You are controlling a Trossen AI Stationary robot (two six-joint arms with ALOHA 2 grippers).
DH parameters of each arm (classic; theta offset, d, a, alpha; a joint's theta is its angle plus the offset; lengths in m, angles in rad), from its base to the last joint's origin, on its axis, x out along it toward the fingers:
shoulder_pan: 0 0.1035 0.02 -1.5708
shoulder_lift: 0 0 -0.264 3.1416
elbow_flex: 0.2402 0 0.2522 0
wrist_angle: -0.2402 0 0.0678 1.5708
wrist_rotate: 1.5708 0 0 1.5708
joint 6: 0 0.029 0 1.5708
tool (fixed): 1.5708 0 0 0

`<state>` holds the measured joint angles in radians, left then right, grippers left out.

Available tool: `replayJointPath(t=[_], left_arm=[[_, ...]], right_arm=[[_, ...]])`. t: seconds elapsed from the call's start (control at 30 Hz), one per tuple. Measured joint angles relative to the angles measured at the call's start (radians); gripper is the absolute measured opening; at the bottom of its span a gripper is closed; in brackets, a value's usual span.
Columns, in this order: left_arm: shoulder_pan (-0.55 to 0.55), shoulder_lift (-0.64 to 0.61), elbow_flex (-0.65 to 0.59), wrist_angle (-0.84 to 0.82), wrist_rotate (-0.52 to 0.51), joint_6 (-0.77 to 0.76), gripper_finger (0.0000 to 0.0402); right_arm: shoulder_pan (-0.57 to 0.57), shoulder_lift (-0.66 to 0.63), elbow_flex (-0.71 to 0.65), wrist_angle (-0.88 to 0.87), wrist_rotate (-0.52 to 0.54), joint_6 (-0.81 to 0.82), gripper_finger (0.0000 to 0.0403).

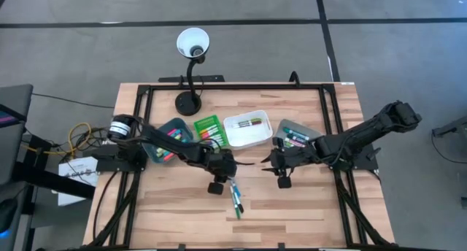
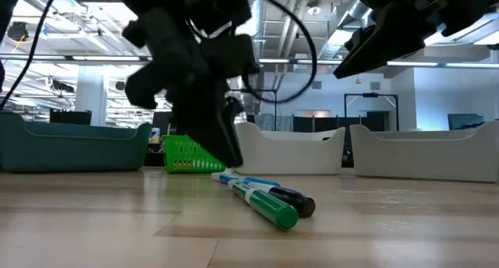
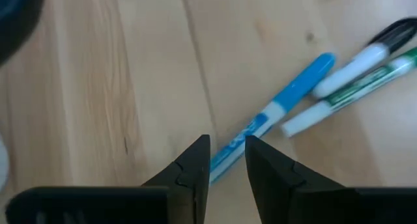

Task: Pick & Place Markers
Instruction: Put the blue marker pen into the white bin

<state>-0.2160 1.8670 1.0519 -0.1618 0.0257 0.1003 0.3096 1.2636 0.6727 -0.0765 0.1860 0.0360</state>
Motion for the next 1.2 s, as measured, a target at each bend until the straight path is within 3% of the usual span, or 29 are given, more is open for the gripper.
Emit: replayJointPath(t=[0.37, 0.6, 0.7, 0.97, 1.13, 1.2], left_arm=[[0.016, 0.046, 0.000, 0.005, 0.011, -0.008, 0.0091], [0.016, 0.053, 0.002, 0.009, 0.009, -0.058, 0.0023], [0.016, 0.043, 0.000, 0.007, -0.010, -0.111, 0.0023], [0.004, -0.095, -0.002, 0.000, -0.150, -0.300, 0.0023], [0.020, -0.236, -0.001, -0.007, -0.359, -0.265, 0.0029], [0.060, -0.277, -0.001, 0.000, -0.385, -0.240, 0.0029]], right_arm=[[0.000, 0.000, 0.000, 0.000, -0.004, 0.000, 0.0118], [0.000, 0.000, 0.000, 0.000, -0.004, 0.001, 0.0118], [0.000, 0.000, 0.000, 0.001, -0.004, 0.009, 0.0118], [0.000, 0.000, -0.001, -0.001, -0.005, 0.082, 0.0118], [0.002, 0.000, -0.001, -0.041, -0.006, 0.114, 0.0118], [0.002, 0.000, -0.001, -0.045, -0.006, 0.113, 0.0118]])
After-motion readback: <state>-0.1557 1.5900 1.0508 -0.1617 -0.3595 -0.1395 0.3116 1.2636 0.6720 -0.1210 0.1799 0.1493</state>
